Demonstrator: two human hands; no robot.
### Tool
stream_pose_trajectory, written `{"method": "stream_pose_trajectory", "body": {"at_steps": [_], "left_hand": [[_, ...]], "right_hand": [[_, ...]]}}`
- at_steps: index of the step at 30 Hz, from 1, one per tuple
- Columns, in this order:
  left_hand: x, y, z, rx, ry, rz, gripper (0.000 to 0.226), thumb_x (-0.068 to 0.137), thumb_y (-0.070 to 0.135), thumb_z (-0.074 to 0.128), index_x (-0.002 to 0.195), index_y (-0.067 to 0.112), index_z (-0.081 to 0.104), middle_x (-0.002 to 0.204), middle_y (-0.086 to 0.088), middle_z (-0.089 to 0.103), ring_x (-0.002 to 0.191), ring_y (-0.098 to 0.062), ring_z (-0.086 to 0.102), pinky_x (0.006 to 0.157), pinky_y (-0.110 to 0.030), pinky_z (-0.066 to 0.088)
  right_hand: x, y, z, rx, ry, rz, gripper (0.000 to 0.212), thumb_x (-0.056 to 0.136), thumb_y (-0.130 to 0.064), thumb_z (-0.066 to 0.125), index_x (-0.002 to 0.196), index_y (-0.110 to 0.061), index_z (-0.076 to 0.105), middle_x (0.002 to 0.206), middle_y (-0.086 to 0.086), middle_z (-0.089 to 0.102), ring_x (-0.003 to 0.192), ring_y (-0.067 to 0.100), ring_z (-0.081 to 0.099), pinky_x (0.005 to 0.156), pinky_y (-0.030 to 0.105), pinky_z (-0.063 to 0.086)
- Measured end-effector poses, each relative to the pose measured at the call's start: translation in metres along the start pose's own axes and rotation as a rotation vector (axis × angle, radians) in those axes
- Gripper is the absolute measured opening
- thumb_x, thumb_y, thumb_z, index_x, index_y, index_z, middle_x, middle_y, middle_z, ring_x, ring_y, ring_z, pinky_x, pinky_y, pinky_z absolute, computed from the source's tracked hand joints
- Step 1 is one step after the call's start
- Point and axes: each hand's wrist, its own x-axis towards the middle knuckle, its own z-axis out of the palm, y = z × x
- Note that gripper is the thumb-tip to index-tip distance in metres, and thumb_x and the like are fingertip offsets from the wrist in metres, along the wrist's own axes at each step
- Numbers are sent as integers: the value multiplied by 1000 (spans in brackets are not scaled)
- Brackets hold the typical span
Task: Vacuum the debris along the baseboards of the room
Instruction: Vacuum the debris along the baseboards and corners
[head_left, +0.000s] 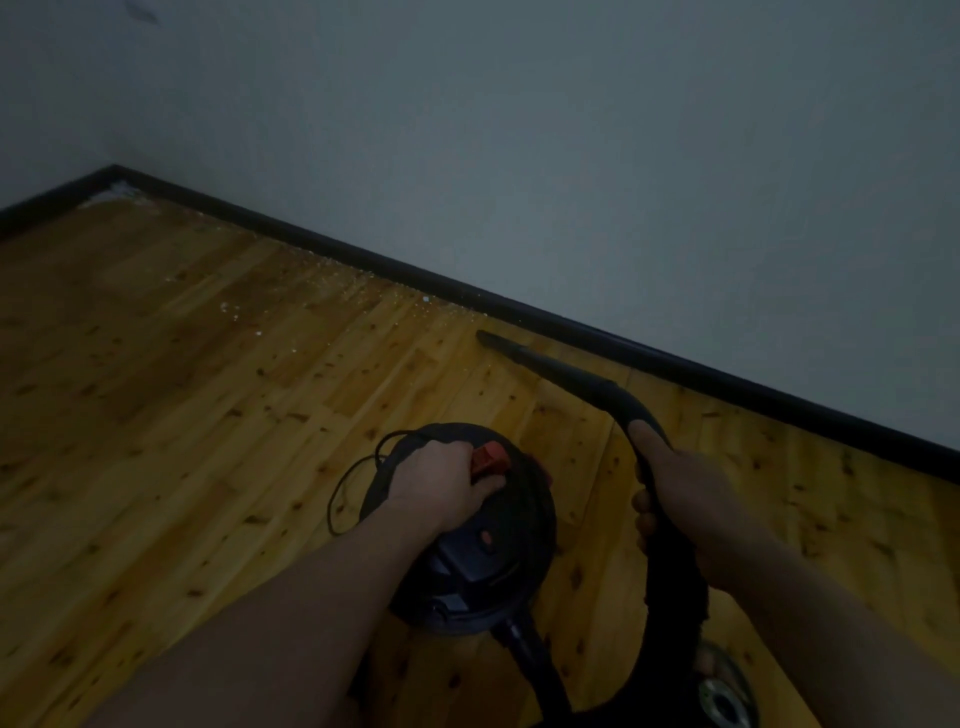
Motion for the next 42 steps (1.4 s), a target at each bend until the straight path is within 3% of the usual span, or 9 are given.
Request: {"method": "stream_pose_trajectory", "body": {"at_steps": [7,17,22,31,36,42], "left_hand": [[-5,4,-7,-21,-71,-37,61,74,80,69,98,26,51,93,4,59,84,-19,58,67,-33,47],[-20,19,-6,-19,-146,-55,79,66,79,77,115,20,55,106,0,60,95,-21,58,73,-35,50],[-22,24,-5,-18,-163,-61,89,54,76,85,118,21,55,112,-2,60,104,-24,58,83,-40,55],[-25,35,-2,-20,-182,-57,83,56,75,85,109,21,52,104,0,59,97,-23,58,79,-40,55],[-22,42,-2,-66,-201,-100,78,56,72,88,101,22,50,101,1,57,92,-22,57,69,-34,44],[-20,48,-1,-155,-207,-158,73,60,59,93,104,20,51,109,-3,59,102,-25,59,80,-37,51]], "right_hand": [[-19,8,-10,-50,-10,-6,47,101,-55,54,82,-12,58,55,3,52,43,18,49,50,33,45],[-48,21,-30,-120,-38,11,46,99,-55,56,86,-11,55,52,2,47,39,17,44,43,28,42],[-61,30,-43,-132,-21,19,46,100,-54,55,87,-10,55,53,2,46,41,18,43,43,28,41],[-64,36,-66,-57,82,34,46,99,-52,58,86,-8,57,50,3,48,39,19,44,45,29,42],[-65,29,-71,-85,14,53,45,100,-52,57,85,-10,55,50,3,47,39,18,43,44,29,40],[-70,23,-67,-131,-69,52,42,101,-50,56,86,-11,52,53,4,45,39,18,41,41,26,39]]}}
